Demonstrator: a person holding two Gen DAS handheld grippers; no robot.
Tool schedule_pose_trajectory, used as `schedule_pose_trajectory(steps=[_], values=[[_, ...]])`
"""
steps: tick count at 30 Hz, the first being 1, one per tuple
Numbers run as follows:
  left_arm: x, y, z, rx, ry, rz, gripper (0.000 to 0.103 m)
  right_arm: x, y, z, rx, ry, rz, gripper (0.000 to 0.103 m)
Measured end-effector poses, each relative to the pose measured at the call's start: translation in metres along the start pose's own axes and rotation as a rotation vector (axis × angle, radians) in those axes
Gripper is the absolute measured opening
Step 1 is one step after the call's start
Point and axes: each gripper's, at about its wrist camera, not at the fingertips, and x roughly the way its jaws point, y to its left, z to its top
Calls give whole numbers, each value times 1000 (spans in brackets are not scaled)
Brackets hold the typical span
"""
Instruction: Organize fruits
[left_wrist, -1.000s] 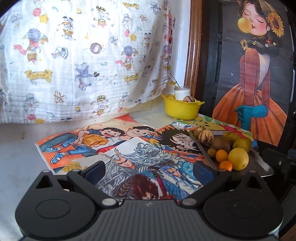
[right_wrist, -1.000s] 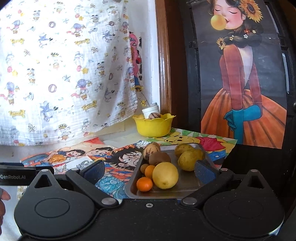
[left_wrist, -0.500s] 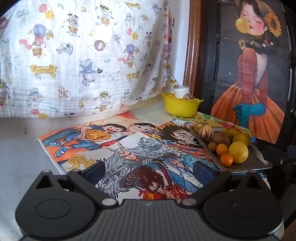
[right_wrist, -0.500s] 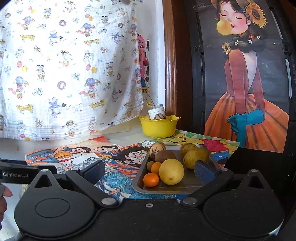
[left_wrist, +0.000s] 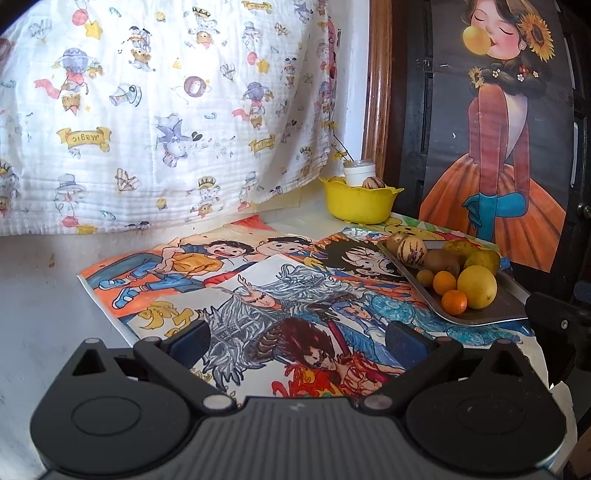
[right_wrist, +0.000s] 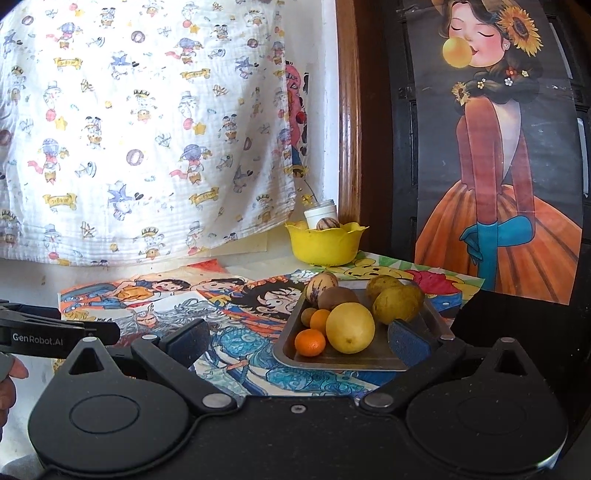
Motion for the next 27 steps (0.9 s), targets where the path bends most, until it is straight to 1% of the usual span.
schedule_pose_trajectory(steps=[27], values=[[0, 1, -1, 3, 6, 1, 103, 1, 2, -1, -6, 9, 3, 103]])
